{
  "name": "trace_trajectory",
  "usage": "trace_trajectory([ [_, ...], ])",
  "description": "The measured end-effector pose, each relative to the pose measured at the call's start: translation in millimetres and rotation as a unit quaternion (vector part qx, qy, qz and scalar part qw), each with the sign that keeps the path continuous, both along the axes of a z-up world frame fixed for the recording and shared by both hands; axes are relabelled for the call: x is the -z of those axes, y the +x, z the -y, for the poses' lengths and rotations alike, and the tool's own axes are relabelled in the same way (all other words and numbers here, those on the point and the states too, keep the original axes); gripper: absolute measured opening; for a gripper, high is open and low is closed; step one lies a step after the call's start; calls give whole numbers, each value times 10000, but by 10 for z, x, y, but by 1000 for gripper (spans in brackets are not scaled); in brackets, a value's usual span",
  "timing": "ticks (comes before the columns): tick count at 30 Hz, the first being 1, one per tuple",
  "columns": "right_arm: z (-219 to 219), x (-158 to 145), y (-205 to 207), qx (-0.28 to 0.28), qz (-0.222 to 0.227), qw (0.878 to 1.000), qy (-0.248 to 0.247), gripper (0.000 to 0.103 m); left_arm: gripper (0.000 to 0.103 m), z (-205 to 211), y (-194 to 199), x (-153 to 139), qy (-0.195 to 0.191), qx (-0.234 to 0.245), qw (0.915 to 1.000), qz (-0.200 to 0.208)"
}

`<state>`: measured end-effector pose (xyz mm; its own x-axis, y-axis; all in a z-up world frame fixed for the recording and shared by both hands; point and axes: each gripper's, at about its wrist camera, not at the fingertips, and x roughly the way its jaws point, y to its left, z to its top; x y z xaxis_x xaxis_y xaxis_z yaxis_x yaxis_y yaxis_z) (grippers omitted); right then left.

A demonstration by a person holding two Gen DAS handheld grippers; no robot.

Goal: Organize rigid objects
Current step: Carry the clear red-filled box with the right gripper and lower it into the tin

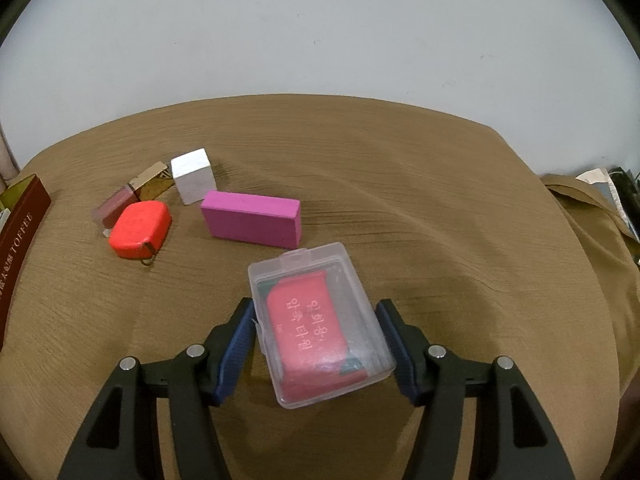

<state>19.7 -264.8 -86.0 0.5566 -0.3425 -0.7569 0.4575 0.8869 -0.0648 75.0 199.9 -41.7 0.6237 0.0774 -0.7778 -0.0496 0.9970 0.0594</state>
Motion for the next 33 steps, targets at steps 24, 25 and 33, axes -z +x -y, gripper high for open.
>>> trace_trajectory([
  [24,-1646,-751,387,-1856,483,9810,292,62,85,-358,78,-11,-143,-640,9978,-30],
  [25,-1748,-766,433,-1948,492,9792,292,62,85,-386,83,-14,-181,-672,9976,-34],
  [33,-2382,-859,676,-2615,533,9632,325,62,86,-603,95,-5,-401,-991,9942,-74],
])
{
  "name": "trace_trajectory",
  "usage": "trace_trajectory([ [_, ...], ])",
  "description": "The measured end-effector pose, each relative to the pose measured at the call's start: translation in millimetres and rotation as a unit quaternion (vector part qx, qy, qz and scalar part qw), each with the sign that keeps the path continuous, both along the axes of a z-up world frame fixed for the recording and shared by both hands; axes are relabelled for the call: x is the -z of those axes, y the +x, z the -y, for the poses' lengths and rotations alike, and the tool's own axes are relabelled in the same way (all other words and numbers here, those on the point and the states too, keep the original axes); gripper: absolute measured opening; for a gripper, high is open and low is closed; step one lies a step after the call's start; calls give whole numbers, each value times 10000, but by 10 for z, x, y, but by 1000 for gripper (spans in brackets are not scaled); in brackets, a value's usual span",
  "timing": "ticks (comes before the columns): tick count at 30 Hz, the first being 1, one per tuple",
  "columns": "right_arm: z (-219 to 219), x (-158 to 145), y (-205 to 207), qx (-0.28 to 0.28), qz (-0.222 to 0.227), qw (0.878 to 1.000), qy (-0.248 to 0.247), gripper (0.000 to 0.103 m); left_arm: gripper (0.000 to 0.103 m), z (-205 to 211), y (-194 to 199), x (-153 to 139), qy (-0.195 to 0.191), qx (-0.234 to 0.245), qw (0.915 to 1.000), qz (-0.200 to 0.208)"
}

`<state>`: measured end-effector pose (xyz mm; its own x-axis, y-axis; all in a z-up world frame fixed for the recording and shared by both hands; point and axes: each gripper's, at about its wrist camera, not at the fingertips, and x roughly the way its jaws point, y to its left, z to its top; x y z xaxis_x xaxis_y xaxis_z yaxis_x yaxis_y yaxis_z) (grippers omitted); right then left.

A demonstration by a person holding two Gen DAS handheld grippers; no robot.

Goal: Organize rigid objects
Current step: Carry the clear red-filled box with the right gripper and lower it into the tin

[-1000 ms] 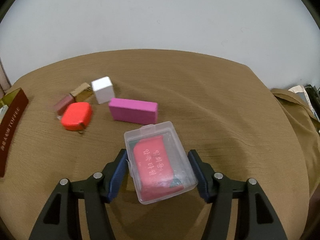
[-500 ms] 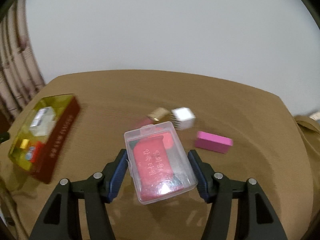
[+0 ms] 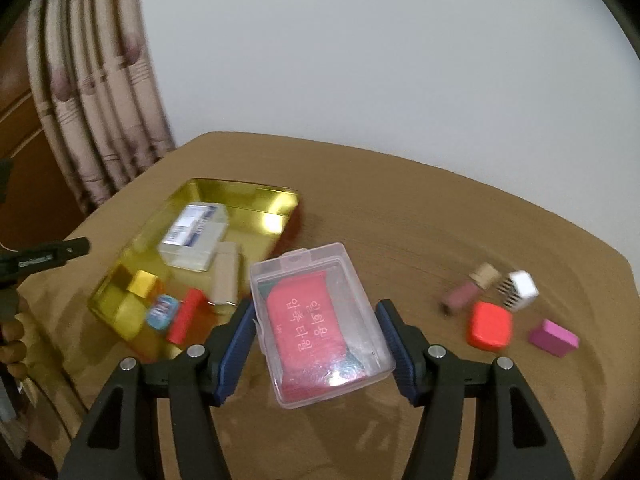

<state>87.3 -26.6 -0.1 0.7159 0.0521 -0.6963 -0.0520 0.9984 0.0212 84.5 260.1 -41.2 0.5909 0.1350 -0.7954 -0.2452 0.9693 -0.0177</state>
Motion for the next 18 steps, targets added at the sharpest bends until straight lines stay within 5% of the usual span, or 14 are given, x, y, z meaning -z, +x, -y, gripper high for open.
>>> trace_trajectory([
  [10,-746,75,382,-671,-179,9974,-203,62,87,-85,23,19,-89,-168,9998,-53],
  [18,-933,326,692,-723,-507,9948,-500,62,87,-137,34,31,-130,-255,9995,-98],
])
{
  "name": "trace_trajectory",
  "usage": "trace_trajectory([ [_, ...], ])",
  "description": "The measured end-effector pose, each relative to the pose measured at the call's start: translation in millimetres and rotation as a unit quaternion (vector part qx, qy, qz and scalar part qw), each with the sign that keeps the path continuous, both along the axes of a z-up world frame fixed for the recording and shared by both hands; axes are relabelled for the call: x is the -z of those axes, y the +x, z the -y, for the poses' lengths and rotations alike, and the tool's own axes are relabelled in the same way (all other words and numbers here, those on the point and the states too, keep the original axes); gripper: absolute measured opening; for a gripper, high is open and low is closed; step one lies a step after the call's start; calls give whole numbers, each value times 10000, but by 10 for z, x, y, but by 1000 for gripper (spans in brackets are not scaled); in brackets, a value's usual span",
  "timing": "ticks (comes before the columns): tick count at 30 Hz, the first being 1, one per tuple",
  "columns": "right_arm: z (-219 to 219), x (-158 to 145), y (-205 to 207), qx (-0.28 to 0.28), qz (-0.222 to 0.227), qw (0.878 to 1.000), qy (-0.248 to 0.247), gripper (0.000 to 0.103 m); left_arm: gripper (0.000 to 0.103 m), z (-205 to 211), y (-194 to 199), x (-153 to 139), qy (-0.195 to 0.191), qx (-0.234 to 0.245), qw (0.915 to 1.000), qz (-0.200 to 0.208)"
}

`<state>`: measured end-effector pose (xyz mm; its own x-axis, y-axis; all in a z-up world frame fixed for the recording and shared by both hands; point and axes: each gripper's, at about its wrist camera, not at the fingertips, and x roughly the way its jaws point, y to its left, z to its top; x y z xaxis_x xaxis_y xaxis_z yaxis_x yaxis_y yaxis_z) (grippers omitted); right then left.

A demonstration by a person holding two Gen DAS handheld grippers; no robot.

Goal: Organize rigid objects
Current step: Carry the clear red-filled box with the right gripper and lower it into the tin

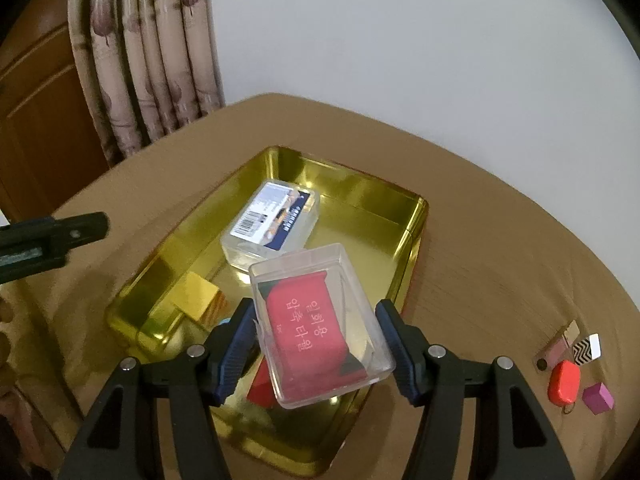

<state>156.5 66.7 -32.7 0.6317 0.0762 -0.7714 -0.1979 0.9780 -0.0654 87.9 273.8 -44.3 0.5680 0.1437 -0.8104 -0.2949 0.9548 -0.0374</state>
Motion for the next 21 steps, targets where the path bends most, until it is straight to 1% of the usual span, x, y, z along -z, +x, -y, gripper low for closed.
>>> trace_trajectory([
  [6,-35,129,171,68,-188,9996,-211,62,87,-27,13,24,-13,-65,10000,-11],
  [16,-66,292,279,114,-355,9991,-206,62,87,-7,28,44,-3,-13,10000,-37],
  [21,-61,319,311,151,-378,9990,-167,63,87,-6,27,50,-12,0,10000,-44],
])
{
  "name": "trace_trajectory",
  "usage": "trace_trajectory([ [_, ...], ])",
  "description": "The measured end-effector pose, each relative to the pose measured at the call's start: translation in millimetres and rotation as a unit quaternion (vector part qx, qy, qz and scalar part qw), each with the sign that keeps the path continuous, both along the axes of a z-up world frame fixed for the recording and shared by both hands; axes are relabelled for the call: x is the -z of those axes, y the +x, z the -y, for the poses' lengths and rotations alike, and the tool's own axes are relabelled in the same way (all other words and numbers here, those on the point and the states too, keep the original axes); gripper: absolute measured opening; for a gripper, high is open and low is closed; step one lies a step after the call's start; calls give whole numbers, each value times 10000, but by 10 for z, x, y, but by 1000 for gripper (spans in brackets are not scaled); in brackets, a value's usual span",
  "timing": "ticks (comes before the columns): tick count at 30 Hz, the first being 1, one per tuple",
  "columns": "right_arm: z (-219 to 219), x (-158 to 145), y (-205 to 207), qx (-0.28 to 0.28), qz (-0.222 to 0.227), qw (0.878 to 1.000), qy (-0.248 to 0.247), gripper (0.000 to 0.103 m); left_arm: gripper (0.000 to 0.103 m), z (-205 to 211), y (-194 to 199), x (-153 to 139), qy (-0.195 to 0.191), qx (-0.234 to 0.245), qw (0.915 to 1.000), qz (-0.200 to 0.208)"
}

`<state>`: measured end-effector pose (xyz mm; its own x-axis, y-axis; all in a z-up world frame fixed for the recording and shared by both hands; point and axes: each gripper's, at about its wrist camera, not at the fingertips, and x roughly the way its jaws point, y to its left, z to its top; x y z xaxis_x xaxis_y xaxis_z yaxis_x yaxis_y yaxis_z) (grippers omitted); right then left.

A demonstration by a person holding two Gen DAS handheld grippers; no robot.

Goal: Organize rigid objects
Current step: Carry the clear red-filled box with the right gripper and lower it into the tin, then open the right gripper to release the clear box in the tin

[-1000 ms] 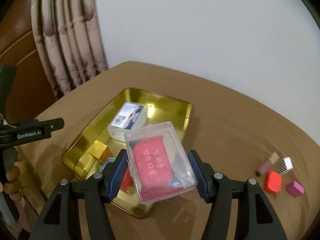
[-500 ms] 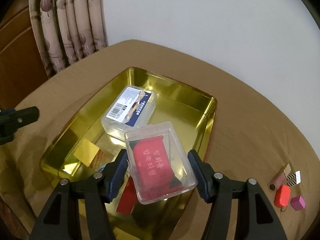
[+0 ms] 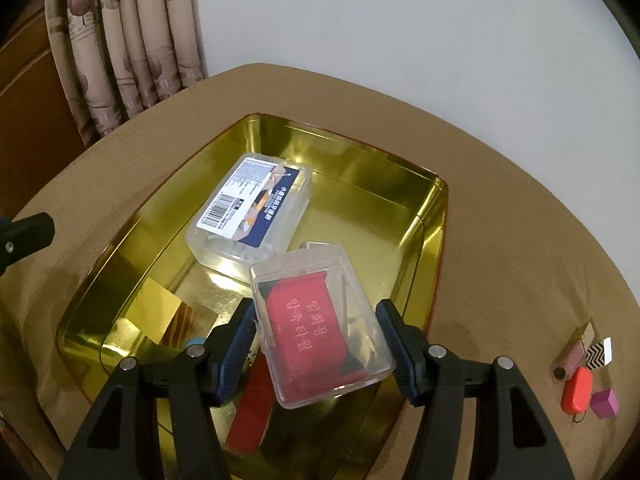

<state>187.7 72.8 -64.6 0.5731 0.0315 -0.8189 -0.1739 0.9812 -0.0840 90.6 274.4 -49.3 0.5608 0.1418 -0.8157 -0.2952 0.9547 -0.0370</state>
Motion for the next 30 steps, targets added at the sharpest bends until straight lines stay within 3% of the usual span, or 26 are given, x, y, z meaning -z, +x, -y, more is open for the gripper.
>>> trace_trajectory([
  [16,17,-99,-75,-3,-85,9999,124,64,87,44,23,13,31,59,10000,-7],
  [30,244,-487,-466,1,284,9978,596,64,87,107,31,-2,122,102,9999,2],
])
